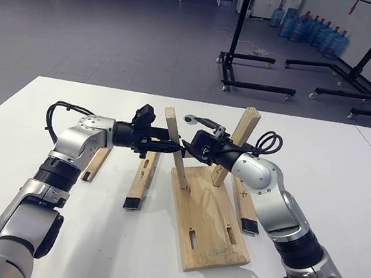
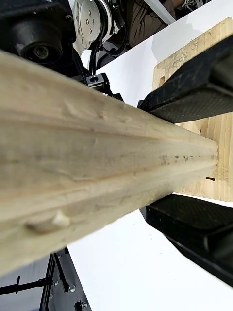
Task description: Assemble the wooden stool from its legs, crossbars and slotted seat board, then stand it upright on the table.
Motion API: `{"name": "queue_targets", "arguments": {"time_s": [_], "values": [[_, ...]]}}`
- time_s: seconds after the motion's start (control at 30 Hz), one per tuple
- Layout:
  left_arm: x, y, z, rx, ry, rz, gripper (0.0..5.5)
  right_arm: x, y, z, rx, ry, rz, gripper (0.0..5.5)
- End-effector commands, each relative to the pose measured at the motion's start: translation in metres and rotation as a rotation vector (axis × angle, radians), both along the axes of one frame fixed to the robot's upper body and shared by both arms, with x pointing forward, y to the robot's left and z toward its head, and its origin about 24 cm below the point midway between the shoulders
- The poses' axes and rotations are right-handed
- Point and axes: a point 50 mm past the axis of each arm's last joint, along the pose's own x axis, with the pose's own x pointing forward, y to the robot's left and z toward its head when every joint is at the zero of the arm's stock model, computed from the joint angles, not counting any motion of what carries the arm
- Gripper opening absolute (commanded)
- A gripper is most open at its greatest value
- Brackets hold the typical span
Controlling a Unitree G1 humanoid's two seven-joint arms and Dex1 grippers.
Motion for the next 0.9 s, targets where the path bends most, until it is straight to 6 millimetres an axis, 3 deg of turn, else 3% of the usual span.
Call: {"name": "queue_targets", "arguments": {"time_s": [0.03, 0.27, 0.47, 0.53, 0.6, 0.7, 0.77, 0.83, 0.9], "values": [[-0.016, -0.015, -0.048, 0.165, 0.152, -0.042, 2.01, -0.007, -0.012, -0.054, -0.055, 0.236, -0.025, 3.41], [-0.017, -0.013, -0.047, 0.163, 0.148, -0.046, 2.01, 0.02, -0.032, 0.044, 0.285, -0.164, -0.039, 3.41], [-0.016, -0.009, -0.045, 0.17, 0.145, -0.042, 2.01, 0.018, -0.048, 0.114, 0.472, -0.466, -0.04, 3.41], [-0.015, -0.008, -0.044, 0.171, 0.143, -0.041, 2.01, 0.018, -0.067, 0.135, 0.602, -0.506, -0.082, 3.41], [-0.015, -0.007, -0.044, 0.173, 0.142, -0.04, 2.01, 0.022, -0.104, 0.147, 0.788, -0.452, -0.158, 3.41], [-0.014, -0.006, -0.043, 0.175, 0.14, -0.038, 2.01, 0.025, -0.161, 0.136, 1.045, -0.279, -0.23, 3.41], [-0.014, -0.004, -0.043, 0.176, 0.139, -0.034, 2.01, 0.023, -0.19, 0.107, 1.179, -0.111, -0.268, 3.41], [-0.014, -0.003, -0.043, 0.178, 0.139, -0.03, 2.01, 0.016, -0.195, 0.065, 1.224, 0.108, -0.263, 3.41], [-0.015, -0.002, -0.043, 0.18, 0.14, -0.028, 2.01, 0.012, -0.183, 0.035, 1.236, 0.259, -0.253, 3.41]]}}
